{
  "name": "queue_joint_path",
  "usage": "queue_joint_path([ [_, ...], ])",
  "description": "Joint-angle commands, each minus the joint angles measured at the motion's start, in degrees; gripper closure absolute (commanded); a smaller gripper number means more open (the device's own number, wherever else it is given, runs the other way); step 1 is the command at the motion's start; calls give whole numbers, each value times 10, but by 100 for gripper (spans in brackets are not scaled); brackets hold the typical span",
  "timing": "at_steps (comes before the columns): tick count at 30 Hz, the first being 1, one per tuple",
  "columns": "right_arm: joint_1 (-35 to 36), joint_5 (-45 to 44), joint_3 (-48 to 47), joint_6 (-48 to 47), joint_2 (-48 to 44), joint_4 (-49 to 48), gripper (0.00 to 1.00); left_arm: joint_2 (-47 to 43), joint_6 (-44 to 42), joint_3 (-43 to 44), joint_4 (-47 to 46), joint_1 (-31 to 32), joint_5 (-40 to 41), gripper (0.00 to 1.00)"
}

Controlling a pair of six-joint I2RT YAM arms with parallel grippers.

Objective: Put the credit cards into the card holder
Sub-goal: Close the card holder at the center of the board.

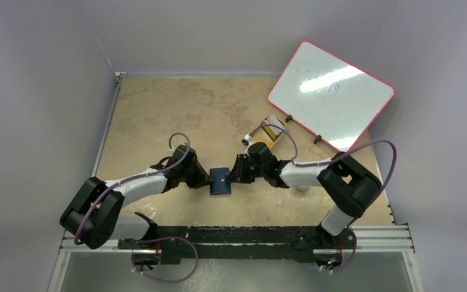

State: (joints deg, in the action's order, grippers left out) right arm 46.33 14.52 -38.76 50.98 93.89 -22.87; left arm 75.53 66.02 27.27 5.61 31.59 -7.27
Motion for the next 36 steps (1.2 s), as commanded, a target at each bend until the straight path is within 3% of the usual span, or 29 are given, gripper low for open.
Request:
queue_joint_path([
  [1, 2, 15, -21, -9, 11, -30, 77, 8, 6, 7, -1, 4, -8, 82],
  [4, 3, 26, -21, -14, 9, -20, 76, 5, 8, 4, -2, 4, -4, 82],
  [8, 3, 19, -36, -33, -20, 63, 74, 0, 7, 10, 6, 4, -2, 82],
  [14, -23, -32, -29, -29, -85, 114, 69, -15, 2, 35, 32, 4, 0, 82],
  [22, -46, 1, -17, -19, -71, 81, 69, -30, 0, 64, 39, 4, -14, 82],
  [36, -44, 15, -3, 7, -36, 16, 71, 16, 9, 28, -56, 4, -42, 83],
])
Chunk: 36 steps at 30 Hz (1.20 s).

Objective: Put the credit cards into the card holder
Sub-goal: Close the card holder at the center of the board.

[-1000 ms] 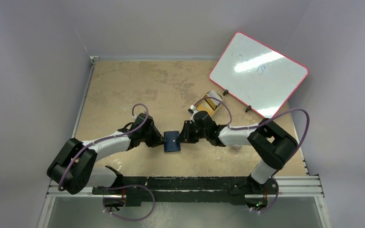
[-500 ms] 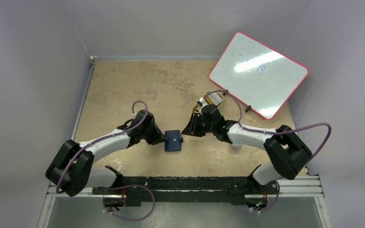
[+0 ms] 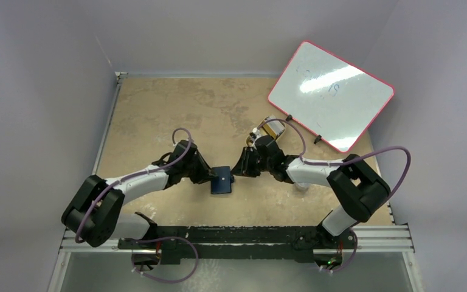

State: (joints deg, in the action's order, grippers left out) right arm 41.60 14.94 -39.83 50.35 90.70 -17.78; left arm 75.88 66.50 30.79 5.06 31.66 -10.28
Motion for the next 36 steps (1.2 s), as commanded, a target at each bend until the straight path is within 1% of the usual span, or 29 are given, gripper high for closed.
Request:
queue_joint_path([
  [1, 4, 11, 7, 14, -4, -35, 71, 17, 3, -7, -53, 3, -12, 83],
  [9, 20, 7, 0, 22, 6, -28, 72, 43, 1, -9, -65, 3, -9, 84],
  [21, 39, -4, -14, 23, 26, -18, 72, 41, 2, -18, -64, 3, -2, 85],
  [27, 40, -3, -18, 18, 34, -11, 74, 38, 2, -19, -62, 3, 1, 85],
  [29, 42, -8, -29, 7, 24, 10, 75, 38, 2, -19, -62, 3, 1, 85],
  [33, 43, -40, -63, -28, -4, 88, 73, 39, 3, -20, -61, 3, 4, 85],
  [36, 41, -44, -70, -26, -4, 95, 71, 43, 2, -20, -60, 3, 6, 85],
])
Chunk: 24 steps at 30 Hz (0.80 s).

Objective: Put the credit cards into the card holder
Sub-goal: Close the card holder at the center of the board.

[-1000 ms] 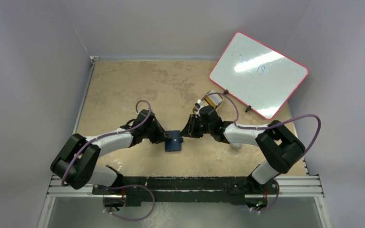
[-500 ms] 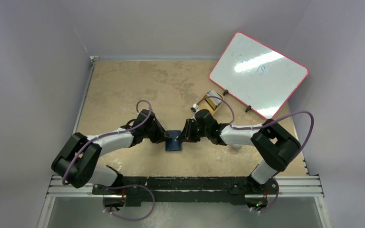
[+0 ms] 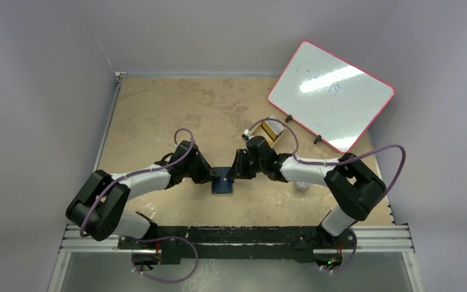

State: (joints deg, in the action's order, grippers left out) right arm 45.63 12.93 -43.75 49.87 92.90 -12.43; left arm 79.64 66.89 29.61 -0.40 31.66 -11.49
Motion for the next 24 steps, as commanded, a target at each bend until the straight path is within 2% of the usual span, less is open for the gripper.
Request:
queue_joint_path([
  [1, 0, -24, -33, -22, -22, 40, 70, 7, -1, -9, -6, 3, 18, 85],
  [13, 1, -32, -63, -62, 26, 32, 64, 10, 0, -10, -4, 3, 20, 86],
  [24, 4, -31, -50, -66, 31, 17, 70, 10, 2, -10, -5, 3, 21, 86],
])
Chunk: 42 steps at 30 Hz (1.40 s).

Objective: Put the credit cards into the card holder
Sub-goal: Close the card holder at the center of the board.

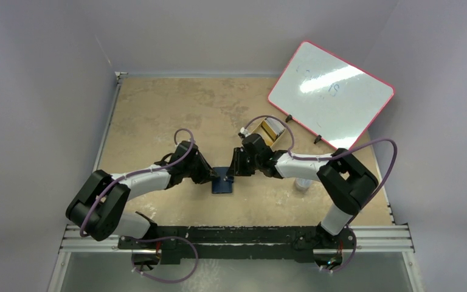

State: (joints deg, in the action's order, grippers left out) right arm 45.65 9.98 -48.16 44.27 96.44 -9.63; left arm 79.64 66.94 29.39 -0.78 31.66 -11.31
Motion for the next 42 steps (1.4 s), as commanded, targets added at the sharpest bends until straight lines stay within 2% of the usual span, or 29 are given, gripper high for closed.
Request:
queue_joint_path([
  [1, 5, -1, -5, -11, -5, -10, 71, 10, 0, -8, -1, 3, 19, 86],
  [7, 13, -4, -16, -17, -5, 9, 74, 10, 2, -10, -1, 3, 20, 86],
  [27, 14, -59, -51, -22, -50, 105, 67, 10, 3, -12, -1, 3, 21, 86],
  [42, 16, -9, -37, -12, -29, 45, 72, 18, 5, -11, -10, 4, 17, 86],
])
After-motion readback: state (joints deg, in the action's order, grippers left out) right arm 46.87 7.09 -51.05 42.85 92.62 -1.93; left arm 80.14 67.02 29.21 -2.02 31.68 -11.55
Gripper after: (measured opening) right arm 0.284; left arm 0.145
